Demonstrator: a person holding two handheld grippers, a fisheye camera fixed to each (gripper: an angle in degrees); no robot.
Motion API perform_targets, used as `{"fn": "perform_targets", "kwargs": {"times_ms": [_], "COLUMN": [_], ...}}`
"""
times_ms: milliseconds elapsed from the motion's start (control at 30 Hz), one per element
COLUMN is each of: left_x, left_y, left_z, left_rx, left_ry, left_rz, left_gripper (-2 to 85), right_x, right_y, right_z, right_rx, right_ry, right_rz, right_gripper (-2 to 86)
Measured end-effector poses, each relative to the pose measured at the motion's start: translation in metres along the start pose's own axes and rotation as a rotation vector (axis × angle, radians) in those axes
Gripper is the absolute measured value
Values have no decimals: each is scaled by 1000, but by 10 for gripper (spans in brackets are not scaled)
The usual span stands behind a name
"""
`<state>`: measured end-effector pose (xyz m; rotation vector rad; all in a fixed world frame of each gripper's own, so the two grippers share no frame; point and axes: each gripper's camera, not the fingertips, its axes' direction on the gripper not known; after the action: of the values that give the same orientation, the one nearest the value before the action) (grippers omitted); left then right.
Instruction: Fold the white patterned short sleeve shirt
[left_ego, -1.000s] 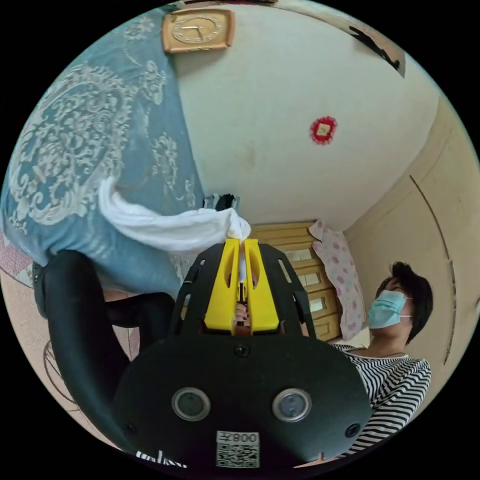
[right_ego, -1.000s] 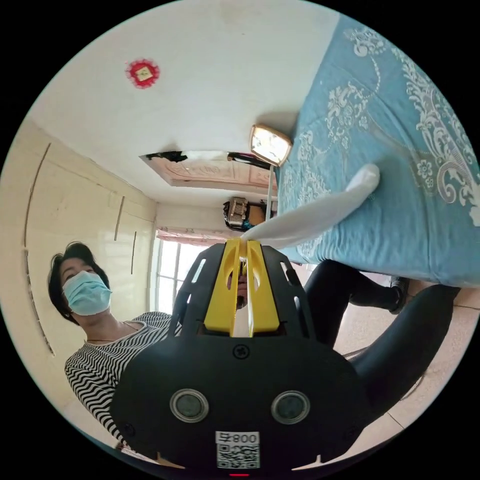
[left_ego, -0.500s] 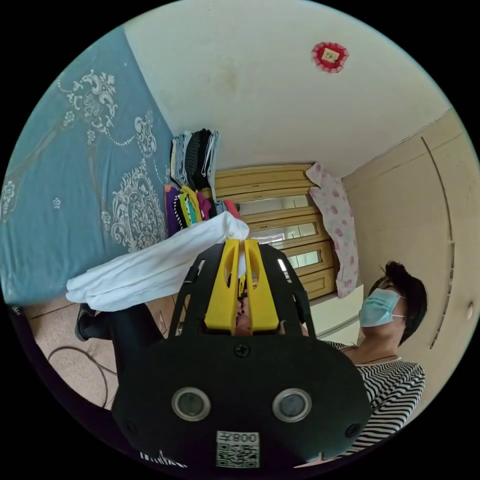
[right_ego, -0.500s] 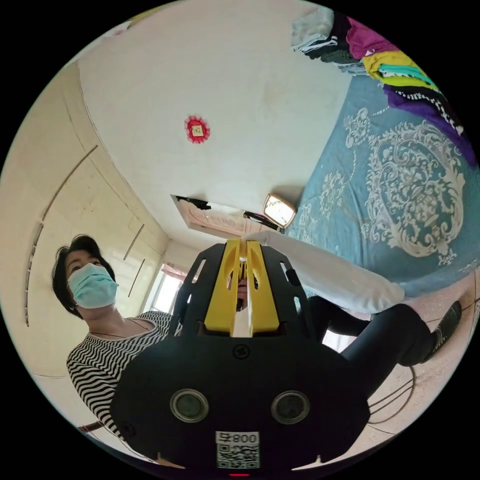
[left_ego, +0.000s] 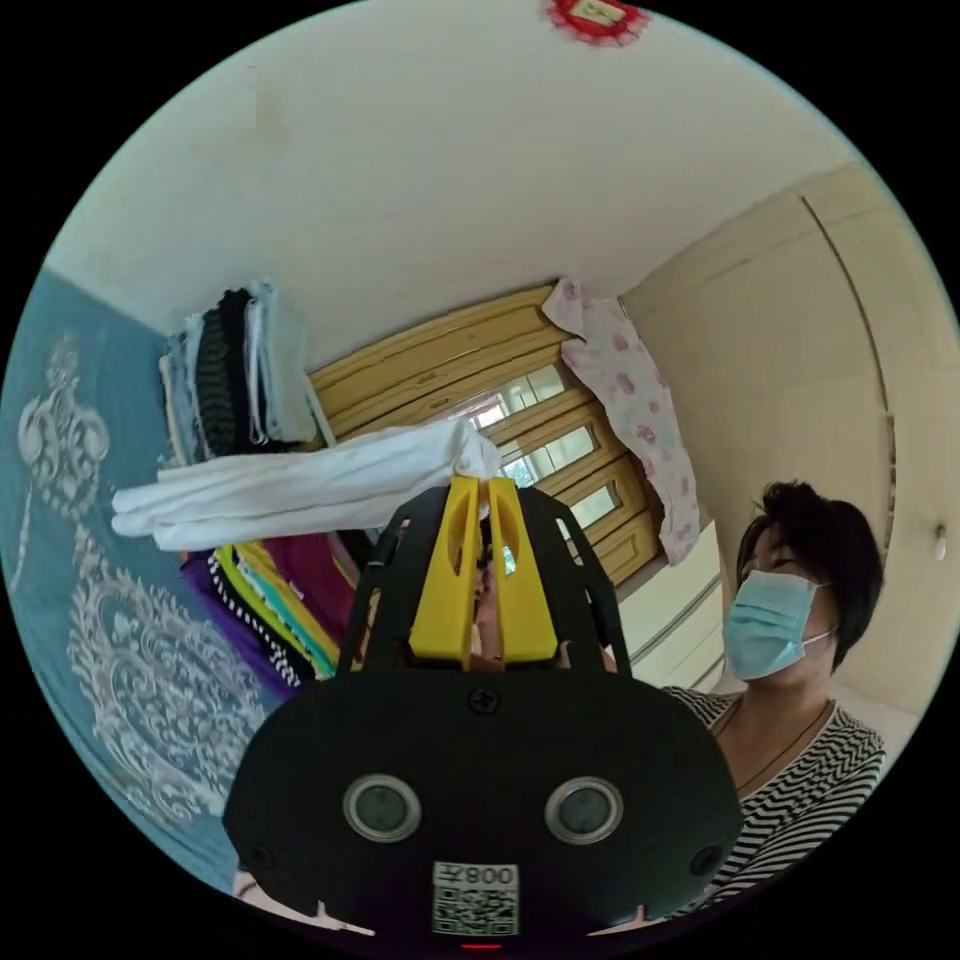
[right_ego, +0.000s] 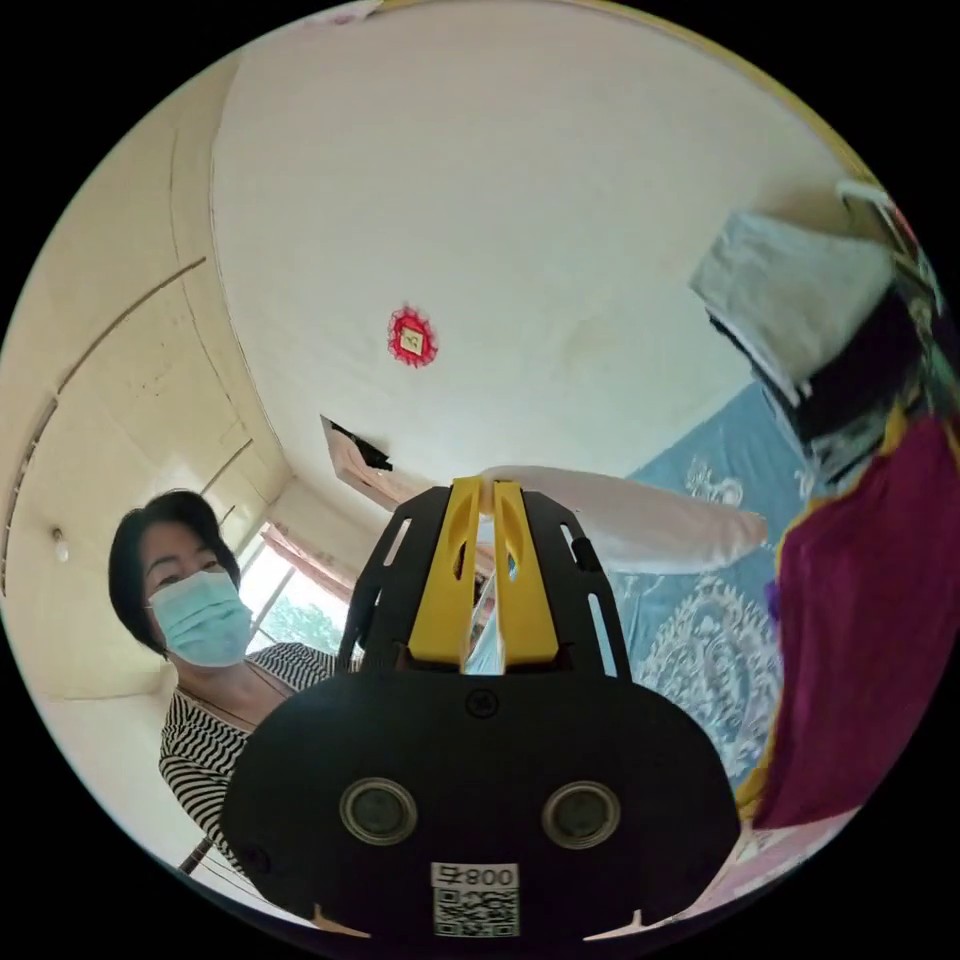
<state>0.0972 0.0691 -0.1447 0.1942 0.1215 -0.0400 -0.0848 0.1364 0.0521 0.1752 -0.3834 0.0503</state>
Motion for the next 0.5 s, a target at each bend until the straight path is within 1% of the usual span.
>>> {"fn": "perform_targets", "kwargs": {"times_ms": [33,100,167,233,267,333,400,467,500], "left_x": [-3,-24,-51,-89,-120,-172,-235,-258,-265], "left_y": [-4,-9,1,19,36,64,100,113,114], "left_z": [15,74,119,162,190,230,269,286,298], "left_rx": [-13,-78,-133,-208,-261,-362,-472,-485,-504], "left_ry": [-6,-39,-75,-133,-179,-229,-250,-230,-246], "left_rz": [7,29,17,-17,-50,-132,-291,-312,-281], "left_gripper": [19,19,19,19,19,19,19,18,18], "right_x": [-4,-4,4,32,42,95,133,156,161], "right_y": [-26,-56,-74,-79,-78,-66,-53,-45,-45], "right_z": [-20,-54,-85,-123,-132,-165,-188,-205,-216], "right_rx": [-5,-6,-30,-92,-112,-179,-200,-214,-196], "right_ry": [43,111,197,384,433,560,596,589,578], "right_rz": [-19,-20,-6,62,91,237,366,419,420], "right_gripper": [18,18,18,17,17,16,15,14,14]}}
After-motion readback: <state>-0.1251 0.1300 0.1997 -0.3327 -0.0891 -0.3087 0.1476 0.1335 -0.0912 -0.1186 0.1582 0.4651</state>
